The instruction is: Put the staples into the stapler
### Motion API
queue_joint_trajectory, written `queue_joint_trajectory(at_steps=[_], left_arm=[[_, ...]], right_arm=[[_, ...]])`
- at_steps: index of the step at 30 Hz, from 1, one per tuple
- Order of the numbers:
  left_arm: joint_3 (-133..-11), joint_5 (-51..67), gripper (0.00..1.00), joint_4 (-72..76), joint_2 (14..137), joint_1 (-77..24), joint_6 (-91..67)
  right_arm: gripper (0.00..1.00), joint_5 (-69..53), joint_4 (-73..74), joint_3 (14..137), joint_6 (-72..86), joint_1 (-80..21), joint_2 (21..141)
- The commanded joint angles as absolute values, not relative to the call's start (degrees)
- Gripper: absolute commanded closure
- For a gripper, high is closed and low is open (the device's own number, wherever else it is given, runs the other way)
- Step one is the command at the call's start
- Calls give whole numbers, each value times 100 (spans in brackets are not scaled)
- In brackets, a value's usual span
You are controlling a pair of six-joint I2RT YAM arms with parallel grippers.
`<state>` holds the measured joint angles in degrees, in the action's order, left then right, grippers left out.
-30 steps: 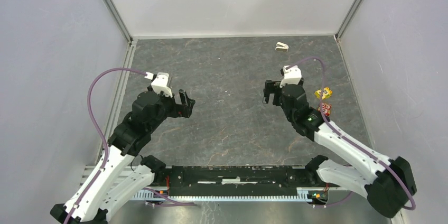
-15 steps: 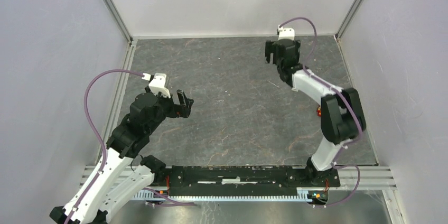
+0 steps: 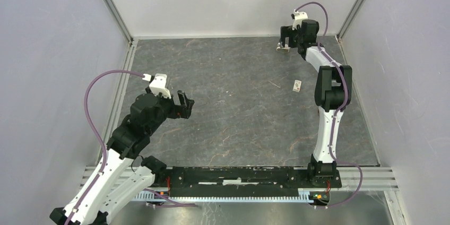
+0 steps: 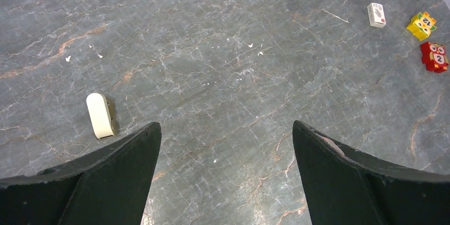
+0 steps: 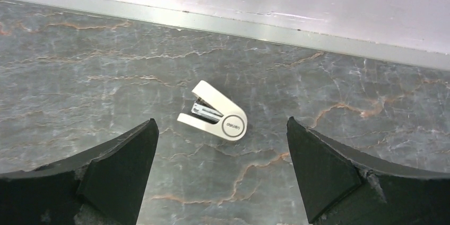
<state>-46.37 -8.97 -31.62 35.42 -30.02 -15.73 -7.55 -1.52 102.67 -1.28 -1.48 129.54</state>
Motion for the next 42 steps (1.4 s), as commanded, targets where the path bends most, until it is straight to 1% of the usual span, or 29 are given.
queue_joint_trajectory(at_steps=[1,7,13,22,27,29,35,41,42], left_arm=[[-4597,-1042,0,-3085,3611,-3017,-1451],[-4632,-1051,0,-3065,3789,-3015,-1426],[-4643,-1133,0,-3068,3876,-3007,-1397],[-4650,-1195,0,-3066,3899,-3006,-1380],[-4658,-1154,0,-3074,3932,-3013,-1380],[-4661,-1151,0,-3076,3930,-3007,-1380],[-4641,-1186,0,-3071,3891,-3011,-1371],[-4641,-1186,0,-3075,3895,-3008,-1362],[-4638,-1182,0,-3074,3885,-3015,-1358]], right_arm=[[2,-1015,-24,10754,-636,-162,13304],[2,-1348,-213,10825,-759,-133,13628],[2,-1562,-17,11348,-602,-133,14045],[2,-2037,232,11036,-839,-141,14029],[7,-1895,240,10810,-1211,-237,13855],[10,-1829,170,10713,-1322,-285,13800],[30,-1635,42,10745,-1468,-407,13813],[44,-1298,-234,10733,-1579,-577,13833],[48,-1254,-290,10729,-1594,-595,13833]])
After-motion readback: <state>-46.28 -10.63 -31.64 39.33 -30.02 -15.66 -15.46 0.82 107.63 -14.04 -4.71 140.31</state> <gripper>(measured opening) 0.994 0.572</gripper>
